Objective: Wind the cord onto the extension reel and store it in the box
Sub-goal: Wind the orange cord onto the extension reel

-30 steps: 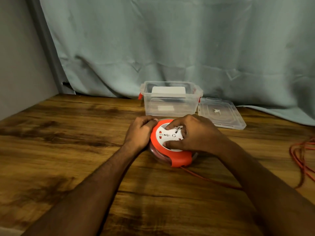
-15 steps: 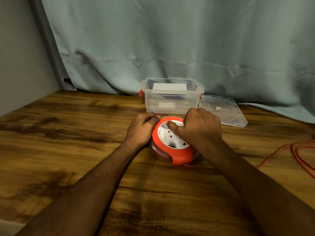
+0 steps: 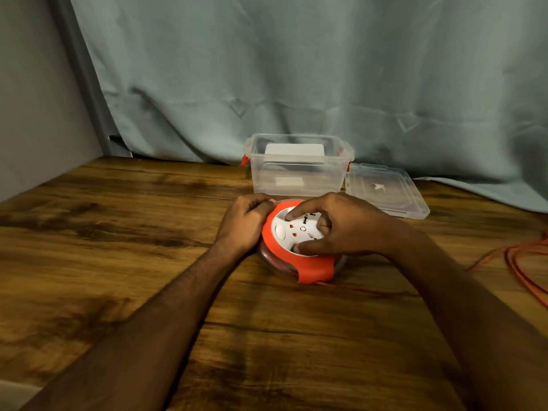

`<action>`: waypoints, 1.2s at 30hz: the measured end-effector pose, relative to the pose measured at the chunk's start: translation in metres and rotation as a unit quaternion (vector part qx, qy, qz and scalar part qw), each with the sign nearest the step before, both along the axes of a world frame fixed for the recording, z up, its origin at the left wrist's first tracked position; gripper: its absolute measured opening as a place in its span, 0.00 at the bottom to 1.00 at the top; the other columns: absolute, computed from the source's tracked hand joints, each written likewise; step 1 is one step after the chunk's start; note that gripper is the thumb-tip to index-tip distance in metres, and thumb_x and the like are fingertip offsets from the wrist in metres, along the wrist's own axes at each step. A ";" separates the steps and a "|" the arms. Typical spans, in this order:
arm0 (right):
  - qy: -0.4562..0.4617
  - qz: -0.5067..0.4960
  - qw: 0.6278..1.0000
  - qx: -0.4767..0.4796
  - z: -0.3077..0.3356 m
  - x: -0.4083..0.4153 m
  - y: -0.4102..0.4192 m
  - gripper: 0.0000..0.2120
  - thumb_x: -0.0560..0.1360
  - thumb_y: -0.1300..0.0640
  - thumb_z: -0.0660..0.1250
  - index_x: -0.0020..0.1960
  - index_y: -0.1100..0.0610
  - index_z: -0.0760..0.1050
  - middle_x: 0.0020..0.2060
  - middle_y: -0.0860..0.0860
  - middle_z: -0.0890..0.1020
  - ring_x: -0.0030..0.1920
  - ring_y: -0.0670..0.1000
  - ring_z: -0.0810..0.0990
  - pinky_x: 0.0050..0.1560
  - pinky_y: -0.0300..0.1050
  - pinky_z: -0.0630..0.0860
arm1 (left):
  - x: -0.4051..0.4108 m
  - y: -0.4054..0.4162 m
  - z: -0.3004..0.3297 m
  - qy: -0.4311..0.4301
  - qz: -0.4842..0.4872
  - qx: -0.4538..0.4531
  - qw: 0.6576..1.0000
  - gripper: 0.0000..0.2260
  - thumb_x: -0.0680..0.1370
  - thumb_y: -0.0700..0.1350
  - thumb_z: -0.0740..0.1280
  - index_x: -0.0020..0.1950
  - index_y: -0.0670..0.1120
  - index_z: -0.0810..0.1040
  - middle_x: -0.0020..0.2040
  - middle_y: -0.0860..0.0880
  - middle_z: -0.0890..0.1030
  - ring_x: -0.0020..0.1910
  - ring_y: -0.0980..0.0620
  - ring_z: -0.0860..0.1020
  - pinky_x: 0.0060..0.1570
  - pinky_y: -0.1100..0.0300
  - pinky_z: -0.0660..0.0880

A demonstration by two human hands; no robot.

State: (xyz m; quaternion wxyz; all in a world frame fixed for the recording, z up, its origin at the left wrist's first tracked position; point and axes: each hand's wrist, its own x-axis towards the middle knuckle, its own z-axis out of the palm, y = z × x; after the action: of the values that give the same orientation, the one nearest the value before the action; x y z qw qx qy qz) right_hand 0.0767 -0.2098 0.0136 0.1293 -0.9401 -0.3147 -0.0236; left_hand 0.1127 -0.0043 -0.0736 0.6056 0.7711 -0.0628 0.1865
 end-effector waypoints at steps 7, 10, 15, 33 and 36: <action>-0.076 -0.058 0.995 0.008 -0.013 0.001 0.006 0.31 0.62 0.29 0.72 0.63 0.37 0.77 0.51 0.38 0.80 0.48 0.44 0.77 0.45 0.42 0.70 | 0.002 0.003 -0.003 0.003 0.011 -0.002 1.000 0.16 0.71 0.61 0.67 0.41 0.51 0.89 0.40 0.45 0.89 0.46 0.32 0.86 0.52 0.31 0.82; -0.115 -0.112 0.987 0.009 -0.017 0.003 0.015 0.32 0.61 0.25 0.69 0.58 0.41 0.79 0.54 0.43 0.81 0.50 0.48 0.77 0.46 0.44 0.69 | 0.001 0.002 -0.002 0.012 0.009 0.004 1.000 0.15 0.71 0.61 0.68 0.40 0.53 0.89 0.39 0.47 0.89 0.44 0.37 0.87 0.53 0.30 0.82; -0.156 -0.193 0.969 0.012 -0.023 0.008 0.027 0.33 0.61 0.21 0.64 0.45 0.49 0.77 0.43 0.48 0.81 0.45 0.51 0.79 0.45 0.47 0.72 | -0.004 0.001 0.000 0.025 -0.008 0.011 1.000 0.15 0.74 0.60 0.67 0.43 0.54 0.90 0.40 0.49 0.90 0.44 0.44 0.88 0.55 0.33 0.84; -0.081 -0.050 0.995 0.030 -0.009 -0.001 0.007 0.18 0.70 0.36 0.71 0.56 0.41 0.79 0.32 0.37 0.73 0.39 0.43 0.74 0.39 0.41 0.67 | -0.002 0.003 -0.001 0.015 0.003 0.024 1.000 0.15 0.71 0.62 0.67 0.41 0.55 0.90 0.41 0.48 0.90 0.46 0.38 0.87 0.55 0.29 0.81; -0.032 -0.003 0.999 -0.006 -0.009 -0.001 0.002 0.29 0.68 0.35 0.73 0.67 0.38 0.75 0.39 0.34 0.76 0.42 0.38 0.73 0.40 0.35 0.67 | -0.003 0.003 0.000 0.007 0.008 0.021 1.000 0.14 0.71 0.62 0.67 0.38 0.56 0.89 0.37 0.50 0.88 0.42 0.40 0.85 0.53 0.28 0.81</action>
State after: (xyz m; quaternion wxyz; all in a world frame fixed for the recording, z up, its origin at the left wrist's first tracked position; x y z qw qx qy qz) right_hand 0.0754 -0.2076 0.0046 0.1136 -0.9406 -0.3158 -0.0521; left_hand 0.1095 -0.0018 -0.0737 0.5882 0.7853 -0.0558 0.1847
